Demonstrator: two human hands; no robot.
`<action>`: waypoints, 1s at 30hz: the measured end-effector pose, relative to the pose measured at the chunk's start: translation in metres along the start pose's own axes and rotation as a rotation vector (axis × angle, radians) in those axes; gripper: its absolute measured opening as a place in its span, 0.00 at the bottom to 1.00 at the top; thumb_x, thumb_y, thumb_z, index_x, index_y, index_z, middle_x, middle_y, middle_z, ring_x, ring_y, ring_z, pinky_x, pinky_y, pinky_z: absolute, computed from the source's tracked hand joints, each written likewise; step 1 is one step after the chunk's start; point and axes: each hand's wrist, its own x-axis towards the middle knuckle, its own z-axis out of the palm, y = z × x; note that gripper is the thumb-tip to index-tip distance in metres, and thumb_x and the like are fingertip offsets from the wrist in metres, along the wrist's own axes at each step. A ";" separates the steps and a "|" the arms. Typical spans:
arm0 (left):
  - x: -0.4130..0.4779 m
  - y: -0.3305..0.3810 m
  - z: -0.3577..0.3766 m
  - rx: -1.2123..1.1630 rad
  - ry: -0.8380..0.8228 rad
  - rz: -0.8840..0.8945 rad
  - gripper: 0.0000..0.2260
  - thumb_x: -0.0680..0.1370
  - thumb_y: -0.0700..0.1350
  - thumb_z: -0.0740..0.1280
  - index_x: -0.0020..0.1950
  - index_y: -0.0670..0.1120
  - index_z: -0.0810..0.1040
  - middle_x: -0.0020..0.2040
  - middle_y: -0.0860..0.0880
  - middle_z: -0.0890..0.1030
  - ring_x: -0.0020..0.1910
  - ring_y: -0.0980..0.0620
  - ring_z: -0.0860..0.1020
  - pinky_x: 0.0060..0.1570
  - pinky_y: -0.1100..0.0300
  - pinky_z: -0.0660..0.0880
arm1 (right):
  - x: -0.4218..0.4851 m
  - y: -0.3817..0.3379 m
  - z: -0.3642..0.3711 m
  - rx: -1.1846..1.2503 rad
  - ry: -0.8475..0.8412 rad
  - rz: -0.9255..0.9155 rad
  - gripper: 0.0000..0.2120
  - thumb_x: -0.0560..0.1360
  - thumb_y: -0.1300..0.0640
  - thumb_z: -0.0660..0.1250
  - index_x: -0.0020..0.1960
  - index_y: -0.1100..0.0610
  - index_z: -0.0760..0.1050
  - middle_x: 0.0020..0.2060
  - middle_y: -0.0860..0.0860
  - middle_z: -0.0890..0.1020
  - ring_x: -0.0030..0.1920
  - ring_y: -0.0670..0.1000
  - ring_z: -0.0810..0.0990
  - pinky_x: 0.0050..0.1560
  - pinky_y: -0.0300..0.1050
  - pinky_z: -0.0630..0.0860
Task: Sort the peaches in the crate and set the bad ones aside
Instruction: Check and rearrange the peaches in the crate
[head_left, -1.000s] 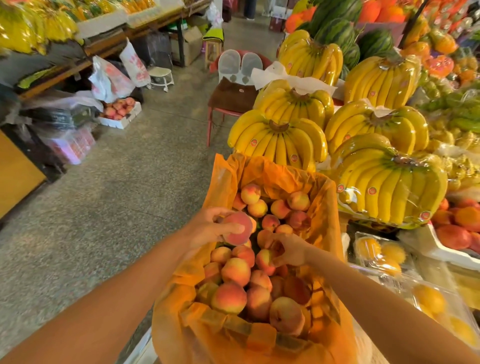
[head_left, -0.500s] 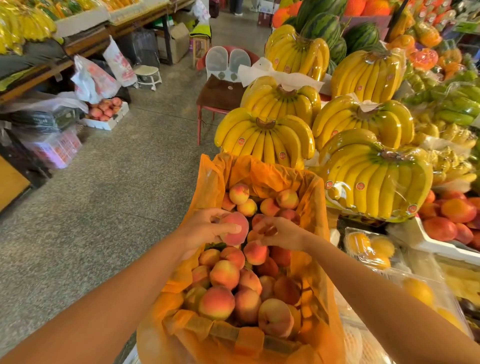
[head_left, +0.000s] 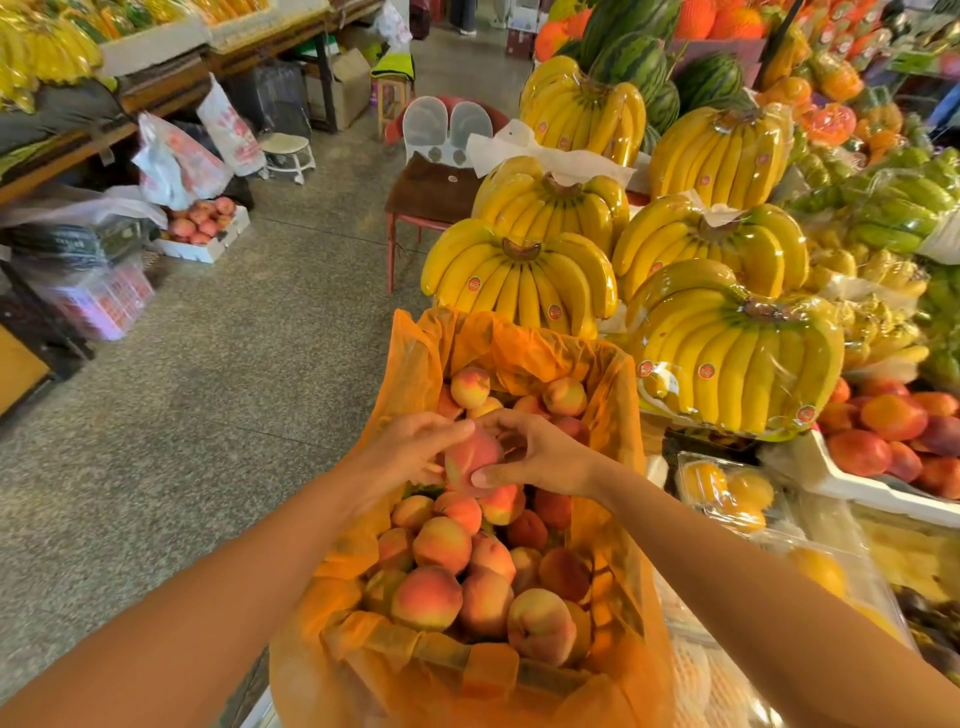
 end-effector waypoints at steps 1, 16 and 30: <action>-0.002 0.000 -0.006 0.071 0.082 0.065 0.14 0.75 0.57 0.68 0.52 0.49 0.80 0.48 0.50 0.83 0.49 0.52 0.82 0.51 0.53 0.79 | -0.001 -0.001 0.003 -0.005 -0.023 0.015 0.27 0.68 0.55 0.78 0.64 0.54 0.74 0.58 0.54 0.79 0.58 0.54 0.79 0.60 0.56 0.77; -0.041 -0.040 -0.050 0.353 0.166 0.111 0.11 0.81 0.46 0.62 0.62 0.47 0.75 0.63 0.52 0.73 0.64 0.54 0.71 0.62 0.62 0.67 | 0.015 -0.037 0.104 -0.507 -0.190 0.057 0.28 0.65 0.42 0.78 0.59 0.52 0.74 0.49 0.50 0.80 0.50 0.51 0.79 0.50 0.48 0.76; -0.037 -0.054 -0.058 0.366 0.016 0.106 0.18 0.83 0.50 0.55 0.73 0.48 0.67 0.77 0.52 0.59 0.75 0.53 0.59 0.73 0.56 0.56 | 0.012 -0.030 0.132 -0.703 0.134 0.239 0.21 0.71 0.37 0.68 0.42 0.55 0.72 0.42 0.54 0.80 0.46 0.56 0.78 0.39 0.46 0.67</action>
